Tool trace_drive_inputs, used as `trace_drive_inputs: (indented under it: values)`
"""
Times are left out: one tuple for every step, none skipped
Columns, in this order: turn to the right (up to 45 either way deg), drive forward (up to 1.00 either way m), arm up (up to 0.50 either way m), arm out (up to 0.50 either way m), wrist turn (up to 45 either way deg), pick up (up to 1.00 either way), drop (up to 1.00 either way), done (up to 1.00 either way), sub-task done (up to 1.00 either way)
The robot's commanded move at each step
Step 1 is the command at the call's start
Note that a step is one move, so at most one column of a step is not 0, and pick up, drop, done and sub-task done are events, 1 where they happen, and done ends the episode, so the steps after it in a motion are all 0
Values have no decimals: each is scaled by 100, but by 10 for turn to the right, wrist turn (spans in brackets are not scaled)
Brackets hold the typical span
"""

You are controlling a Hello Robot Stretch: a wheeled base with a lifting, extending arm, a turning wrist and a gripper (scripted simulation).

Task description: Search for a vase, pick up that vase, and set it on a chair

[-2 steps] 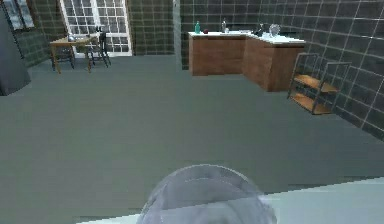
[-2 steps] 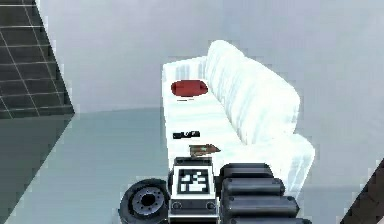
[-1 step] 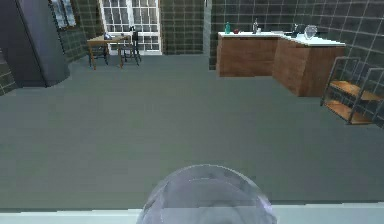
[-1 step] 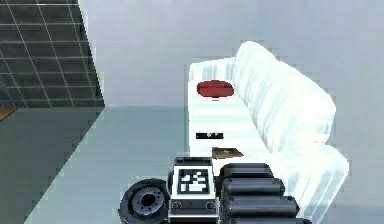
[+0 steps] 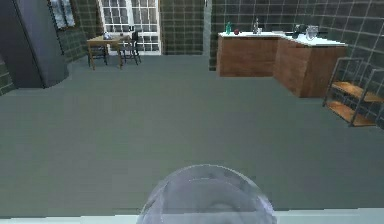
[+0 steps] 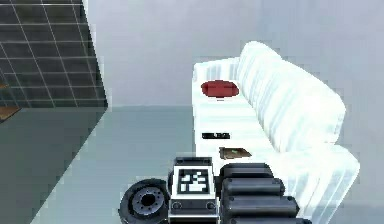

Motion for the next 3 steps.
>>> trace_drive_inputs:
  values:
    - [-120, 0, 0, 0, 0, 0, 0, 0, 0]
    - [0, 100, 0, 0, 0, 0, 0, 0, 0]
    - [0, 100, 0, 0, 0, 0, 0, 0, 0]
